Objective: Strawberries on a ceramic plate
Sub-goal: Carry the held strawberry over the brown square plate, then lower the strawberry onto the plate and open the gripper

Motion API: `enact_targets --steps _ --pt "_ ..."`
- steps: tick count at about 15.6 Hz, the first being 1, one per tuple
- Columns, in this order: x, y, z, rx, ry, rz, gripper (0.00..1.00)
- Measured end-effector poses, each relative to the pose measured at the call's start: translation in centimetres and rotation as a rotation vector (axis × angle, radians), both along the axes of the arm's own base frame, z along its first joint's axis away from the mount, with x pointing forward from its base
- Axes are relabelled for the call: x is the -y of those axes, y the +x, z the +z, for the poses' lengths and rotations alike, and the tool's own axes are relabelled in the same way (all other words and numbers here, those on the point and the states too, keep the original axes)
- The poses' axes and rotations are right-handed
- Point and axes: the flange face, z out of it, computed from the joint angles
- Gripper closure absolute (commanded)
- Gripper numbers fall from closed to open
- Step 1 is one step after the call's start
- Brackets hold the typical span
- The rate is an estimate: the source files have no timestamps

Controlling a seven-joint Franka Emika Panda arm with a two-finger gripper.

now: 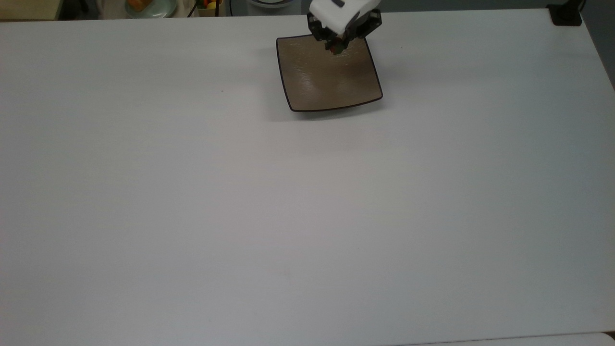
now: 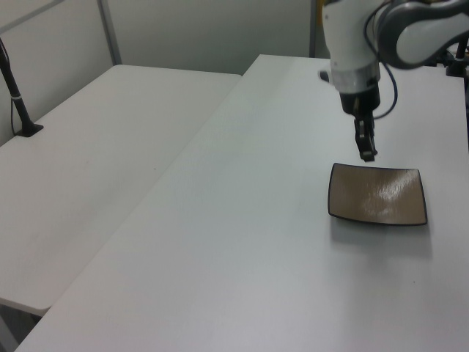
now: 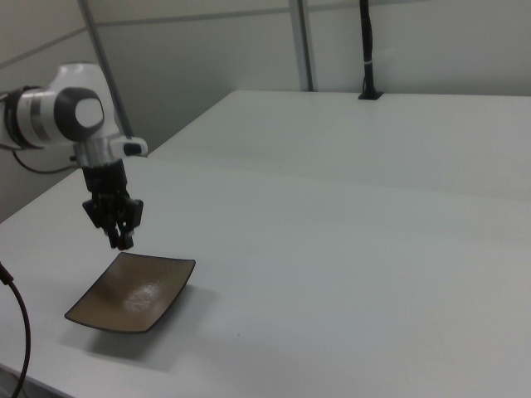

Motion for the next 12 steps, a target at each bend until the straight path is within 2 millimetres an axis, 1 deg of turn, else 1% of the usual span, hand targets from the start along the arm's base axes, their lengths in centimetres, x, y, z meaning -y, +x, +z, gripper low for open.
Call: enact_targets --steps 3,8,11,12 --pt "0.3 -0.1 -3.1 -0.01 -0.005 -0.003 0.9" --pt "0.9 -0.7 -7.5 0.005 0.003 -0.004 0.9" --pt "1.0 -1.1 -9.8 0.004 0.003 -0.002 0.83" --pt "1.1 -1.2 -10.3 0.003 0.002 -0.002 0.69"
